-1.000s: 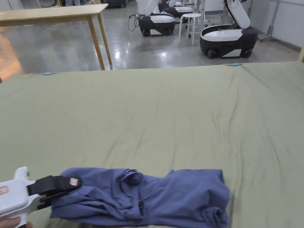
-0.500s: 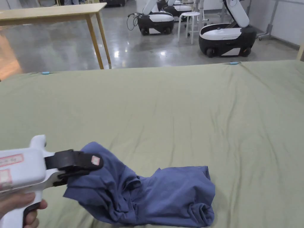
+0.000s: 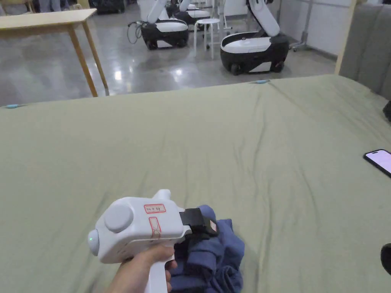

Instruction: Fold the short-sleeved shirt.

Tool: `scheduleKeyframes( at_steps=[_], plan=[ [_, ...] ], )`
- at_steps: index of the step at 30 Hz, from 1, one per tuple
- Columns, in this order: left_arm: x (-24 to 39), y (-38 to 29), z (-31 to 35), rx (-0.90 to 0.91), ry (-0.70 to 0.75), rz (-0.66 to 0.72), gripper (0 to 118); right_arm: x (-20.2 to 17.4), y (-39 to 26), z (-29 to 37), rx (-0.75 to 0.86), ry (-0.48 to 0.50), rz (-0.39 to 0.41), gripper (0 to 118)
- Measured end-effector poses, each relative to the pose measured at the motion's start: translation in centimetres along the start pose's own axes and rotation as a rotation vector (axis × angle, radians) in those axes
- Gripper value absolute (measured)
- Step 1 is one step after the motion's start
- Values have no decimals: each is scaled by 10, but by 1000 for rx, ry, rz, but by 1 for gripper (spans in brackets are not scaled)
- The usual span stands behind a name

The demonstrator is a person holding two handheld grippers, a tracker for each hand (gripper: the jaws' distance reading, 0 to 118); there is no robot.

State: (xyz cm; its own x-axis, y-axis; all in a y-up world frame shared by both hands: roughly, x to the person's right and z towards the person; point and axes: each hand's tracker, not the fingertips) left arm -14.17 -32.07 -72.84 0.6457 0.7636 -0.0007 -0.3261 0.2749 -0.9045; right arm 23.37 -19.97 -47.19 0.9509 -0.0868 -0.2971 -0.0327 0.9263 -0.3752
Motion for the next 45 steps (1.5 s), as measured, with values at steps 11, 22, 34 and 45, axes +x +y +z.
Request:
scheduleKeyframes(
  at_steps=[11, 22, 34, 45],
  plan=[
    [7, -4, 8, -45, -202, -14, 106, 14, -7, 6, -11, -41, -24, 2],
    [23, -39, 148, 194, -240, -243, 6, 3, -2, 1, -2, -6, -8, 2],
    [14, -75, 174, 221, -157, -404, 3, -15, 9, -12, 5, 34, 12, 2],
    [32, -30, -26, -22, -25, -405, 3, -12, 6, 3, 23, 2, 1, 2]
  ],
)
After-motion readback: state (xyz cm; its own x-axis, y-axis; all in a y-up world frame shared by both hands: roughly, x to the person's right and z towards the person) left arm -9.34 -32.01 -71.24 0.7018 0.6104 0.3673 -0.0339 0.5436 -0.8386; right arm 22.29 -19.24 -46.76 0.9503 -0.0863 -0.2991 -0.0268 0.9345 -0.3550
